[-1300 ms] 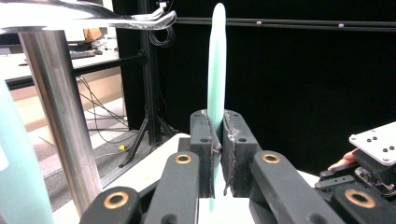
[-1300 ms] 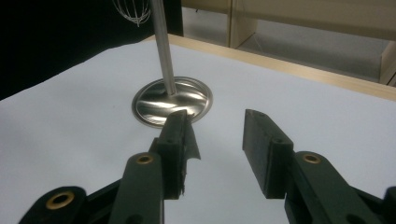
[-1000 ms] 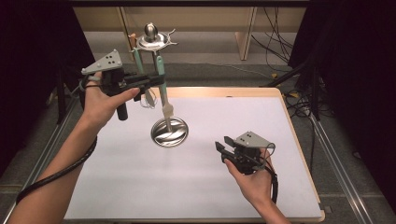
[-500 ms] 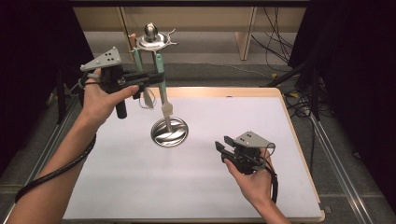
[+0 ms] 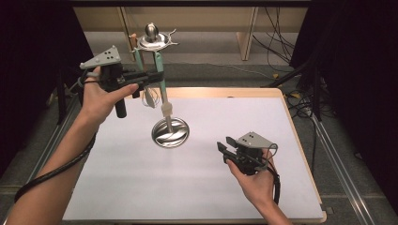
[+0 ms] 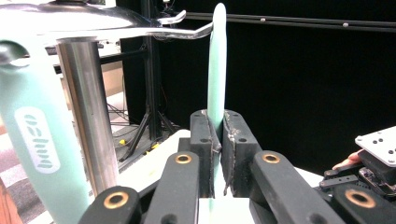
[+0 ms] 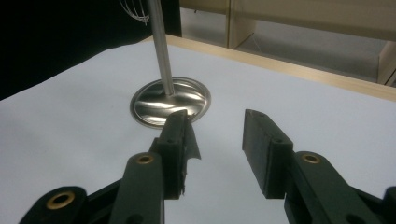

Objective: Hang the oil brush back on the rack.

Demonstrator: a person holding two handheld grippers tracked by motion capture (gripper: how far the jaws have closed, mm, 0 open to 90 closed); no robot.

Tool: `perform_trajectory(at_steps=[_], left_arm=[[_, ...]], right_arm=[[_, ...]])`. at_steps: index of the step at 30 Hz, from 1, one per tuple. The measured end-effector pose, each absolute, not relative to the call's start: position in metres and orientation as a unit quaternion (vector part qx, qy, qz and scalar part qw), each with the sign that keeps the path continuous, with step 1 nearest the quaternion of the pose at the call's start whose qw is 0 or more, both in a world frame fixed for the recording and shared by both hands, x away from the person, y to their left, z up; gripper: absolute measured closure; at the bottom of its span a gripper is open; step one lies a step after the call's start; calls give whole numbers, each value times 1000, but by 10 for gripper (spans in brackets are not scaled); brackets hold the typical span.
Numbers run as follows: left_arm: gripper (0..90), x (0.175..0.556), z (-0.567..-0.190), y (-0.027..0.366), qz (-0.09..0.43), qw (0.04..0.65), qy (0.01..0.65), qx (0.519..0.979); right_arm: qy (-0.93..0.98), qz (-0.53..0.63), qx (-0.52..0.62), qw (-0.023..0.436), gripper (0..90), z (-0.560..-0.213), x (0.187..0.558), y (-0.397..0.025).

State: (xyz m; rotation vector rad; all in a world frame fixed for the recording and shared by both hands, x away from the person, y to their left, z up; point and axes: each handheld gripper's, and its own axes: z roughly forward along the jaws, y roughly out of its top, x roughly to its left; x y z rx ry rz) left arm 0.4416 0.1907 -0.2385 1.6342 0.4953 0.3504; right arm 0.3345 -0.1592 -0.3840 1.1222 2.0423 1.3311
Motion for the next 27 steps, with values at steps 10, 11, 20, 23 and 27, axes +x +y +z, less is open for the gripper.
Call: perform_trajectory(at_steps=[10,11,20,23,27], left_arm=[[829,444,-239,193,149,644,224,716],[830,444,-239,193,148,644,225,716],[829,445,-239,193,141,648,225,714],[829,445,-240,193,138,649,226,713],[828,446,-240,193,133,651,227,712]], right_arm=[[739,484,407,231,613,-385,336,-159],[738,484,414,224,613,-385,335,-158],[743,476,415,221,613,-385,335,-160],[743,475,414,226,613,-385,335,-160],[739,480,417,223,613,-385,335,-160]])
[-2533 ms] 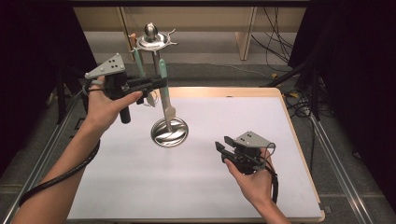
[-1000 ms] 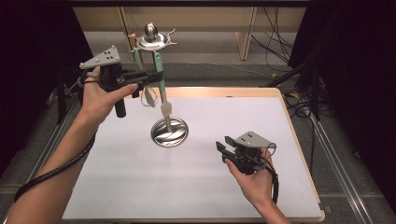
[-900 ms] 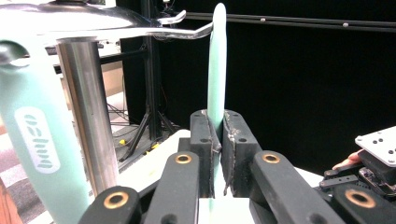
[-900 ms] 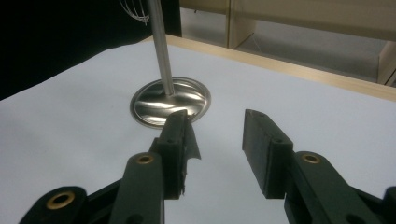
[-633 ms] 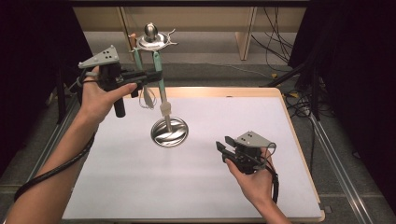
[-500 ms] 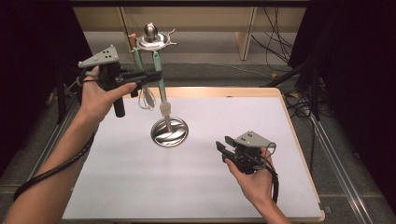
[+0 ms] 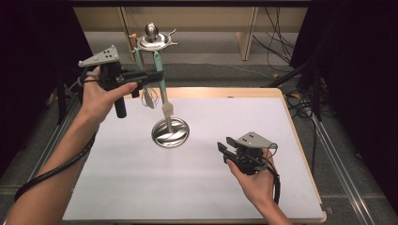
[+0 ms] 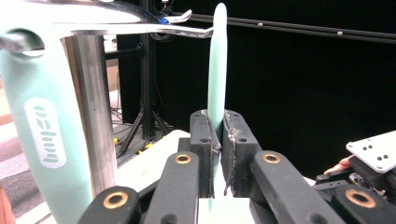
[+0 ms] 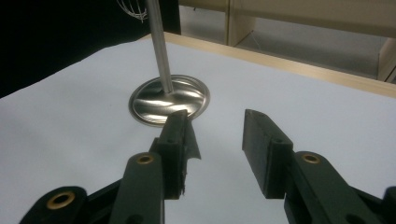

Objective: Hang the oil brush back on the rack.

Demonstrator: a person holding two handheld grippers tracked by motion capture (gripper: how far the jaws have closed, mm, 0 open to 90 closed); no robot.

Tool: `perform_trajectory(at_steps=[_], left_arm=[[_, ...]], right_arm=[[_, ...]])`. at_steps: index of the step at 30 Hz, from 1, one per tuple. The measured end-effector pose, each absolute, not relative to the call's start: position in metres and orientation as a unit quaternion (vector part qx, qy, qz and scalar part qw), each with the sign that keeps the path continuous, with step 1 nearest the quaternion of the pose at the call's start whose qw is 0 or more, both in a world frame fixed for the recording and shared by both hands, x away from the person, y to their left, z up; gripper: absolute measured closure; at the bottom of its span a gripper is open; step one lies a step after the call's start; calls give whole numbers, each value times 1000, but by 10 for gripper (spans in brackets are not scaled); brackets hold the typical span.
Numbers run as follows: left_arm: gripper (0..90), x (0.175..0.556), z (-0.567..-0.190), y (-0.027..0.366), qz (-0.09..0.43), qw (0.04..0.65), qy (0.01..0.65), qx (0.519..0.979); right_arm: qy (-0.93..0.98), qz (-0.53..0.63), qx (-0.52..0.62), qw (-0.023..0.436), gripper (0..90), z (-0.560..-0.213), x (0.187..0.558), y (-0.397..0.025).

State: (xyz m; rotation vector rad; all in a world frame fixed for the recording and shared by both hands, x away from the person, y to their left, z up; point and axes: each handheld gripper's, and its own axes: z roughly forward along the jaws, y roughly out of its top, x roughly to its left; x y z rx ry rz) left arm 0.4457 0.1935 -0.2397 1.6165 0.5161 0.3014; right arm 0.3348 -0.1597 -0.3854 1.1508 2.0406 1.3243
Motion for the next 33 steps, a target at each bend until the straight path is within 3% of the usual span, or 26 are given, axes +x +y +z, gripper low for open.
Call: perform_trajectory(at_steps=[13,33], left_arm=[[824,450,-243,198,114,661,238,702],[817,452,-244,200,137,657,249,698]], right_arm=[[741,478,414,227,613,-384,335,-161],[739,477,422,220,613,-386,333,-160]])
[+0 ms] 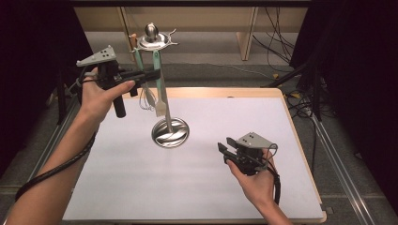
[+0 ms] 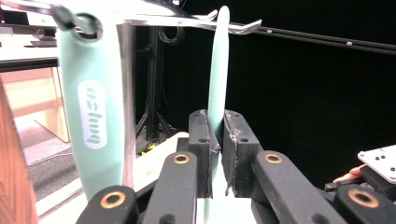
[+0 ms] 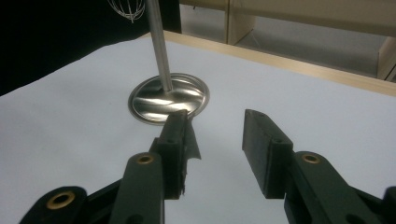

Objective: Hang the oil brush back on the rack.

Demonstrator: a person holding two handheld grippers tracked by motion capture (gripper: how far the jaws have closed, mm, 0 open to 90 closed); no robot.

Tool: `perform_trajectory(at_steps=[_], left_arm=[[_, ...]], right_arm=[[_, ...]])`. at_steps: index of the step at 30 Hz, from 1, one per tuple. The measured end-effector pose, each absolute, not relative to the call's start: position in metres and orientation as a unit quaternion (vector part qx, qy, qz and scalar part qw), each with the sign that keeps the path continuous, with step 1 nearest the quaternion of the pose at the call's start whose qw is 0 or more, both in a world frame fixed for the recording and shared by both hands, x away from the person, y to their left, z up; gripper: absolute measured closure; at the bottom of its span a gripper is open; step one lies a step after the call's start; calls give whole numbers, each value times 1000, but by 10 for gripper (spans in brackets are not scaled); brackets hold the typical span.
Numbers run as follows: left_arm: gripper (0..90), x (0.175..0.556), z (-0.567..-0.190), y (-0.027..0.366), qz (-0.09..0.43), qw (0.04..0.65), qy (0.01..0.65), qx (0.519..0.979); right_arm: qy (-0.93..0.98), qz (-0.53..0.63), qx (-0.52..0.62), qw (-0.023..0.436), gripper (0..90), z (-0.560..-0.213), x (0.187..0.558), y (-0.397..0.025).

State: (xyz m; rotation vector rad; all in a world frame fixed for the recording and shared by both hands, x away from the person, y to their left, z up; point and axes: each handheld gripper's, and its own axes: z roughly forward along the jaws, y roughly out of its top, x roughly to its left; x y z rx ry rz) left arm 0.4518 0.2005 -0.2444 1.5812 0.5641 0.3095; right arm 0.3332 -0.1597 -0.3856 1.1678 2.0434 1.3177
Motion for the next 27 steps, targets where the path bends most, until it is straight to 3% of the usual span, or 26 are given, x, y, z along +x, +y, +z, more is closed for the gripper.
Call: perform_trajectory(at_steps=[9,16,17,27], left_arm=[[811,451,-249,199,145,663,256,689],[798,444,-248,199,184,655,253,688],[796,444,-247,199,189,655,253,687],[734,432,-253,202,213,660,251,675]], right_arm=[[740,477,411,237,613,-384,334,-166],[731,477,435,220,612,-382,331,-168],[733,479,421,237,612,-382,333,-169],[734,476,424,235,608,-381,332,-174]])
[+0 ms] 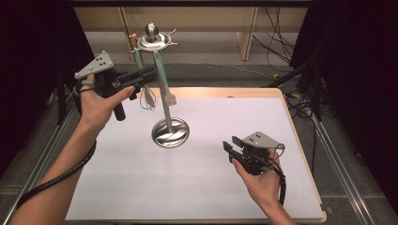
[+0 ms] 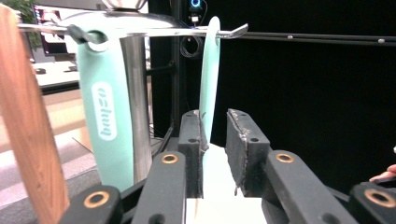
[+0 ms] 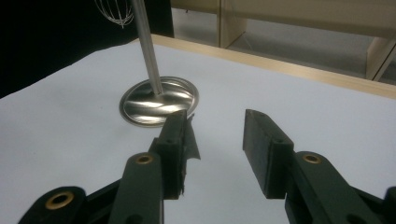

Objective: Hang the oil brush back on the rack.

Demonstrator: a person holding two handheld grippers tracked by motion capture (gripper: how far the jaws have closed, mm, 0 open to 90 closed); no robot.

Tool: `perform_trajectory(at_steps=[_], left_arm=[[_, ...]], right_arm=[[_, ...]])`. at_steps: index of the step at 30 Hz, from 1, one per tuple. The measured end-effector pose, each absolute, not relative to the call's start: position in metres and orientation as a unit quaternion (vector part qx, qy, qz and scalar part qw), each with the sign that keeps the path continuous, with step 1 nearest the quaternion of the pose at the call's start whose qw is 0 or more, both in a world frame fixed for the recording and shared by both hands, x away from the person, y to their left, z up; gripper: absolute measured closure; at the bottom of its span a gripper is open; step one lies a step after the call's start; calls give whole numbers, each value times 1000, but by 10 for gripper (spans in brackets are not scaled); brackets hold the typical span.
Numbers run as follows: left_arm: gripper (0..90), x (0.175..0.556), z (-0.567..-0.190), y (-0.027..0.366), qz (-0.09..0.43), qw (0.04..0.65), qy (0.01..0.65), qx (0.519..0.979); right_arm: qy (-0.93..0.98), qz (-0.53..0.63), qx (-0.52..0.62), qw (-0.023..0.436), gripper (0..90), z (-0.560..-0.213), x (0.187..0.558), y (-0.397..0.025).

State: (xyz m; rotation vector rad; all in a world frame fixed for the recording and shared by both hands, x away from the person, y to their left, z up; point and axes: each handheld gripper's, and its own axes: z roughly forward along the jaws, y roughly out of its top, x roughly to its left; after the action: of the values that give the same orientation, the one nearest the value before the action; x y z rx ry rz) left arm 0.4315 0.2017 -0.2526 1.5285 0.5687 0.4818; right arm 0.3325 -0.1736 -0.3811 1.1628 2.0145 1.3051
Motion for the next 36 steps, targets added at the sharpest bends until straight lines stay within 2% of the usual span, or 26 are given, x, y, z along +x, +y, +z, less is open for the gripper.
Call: perform_trajectory(at_steps=[8,10,14,15,19,23,25,29,30,33,36], left_arm=[[677,418,-264,207,233,654,249,675],[665,414,-268,208,239,653,251,673],[644,407,-277,208,244,650,249,675],[636,405,-281,209,246,649,252,675],[582,401,-294,209,253,641,257,677],[575,398,-307,210,256,639,263,675],[572,396,-312,210,257,641,268,671],[569,392,-327,213,273,633,279,668],[569,392,-328,213,274,632,279,669],[567,391,-334,215,272,630,284,670],[567,390,-340,216,271,627,285,673]], right_arm=[[722,488,424,245,604,-382,334,-178],[725,478,443,225,603,-379,331,-179],[721,483,426,256,602,-381,333,-183],[714,485,444,240,603,-381,331,-181],[725,474,442,234,599,-381,330,-184],[727,472,439,234,598,-382,332,-185],[716,482,438,251,597,-385,332,-184],[720,475,451,229,594,-383,329,-186],[724,473,439,244,593,-383,331,-188],[717,475,457,227,593,-383,329,-187],[722,476,443,236,592,-384,330,-190]])
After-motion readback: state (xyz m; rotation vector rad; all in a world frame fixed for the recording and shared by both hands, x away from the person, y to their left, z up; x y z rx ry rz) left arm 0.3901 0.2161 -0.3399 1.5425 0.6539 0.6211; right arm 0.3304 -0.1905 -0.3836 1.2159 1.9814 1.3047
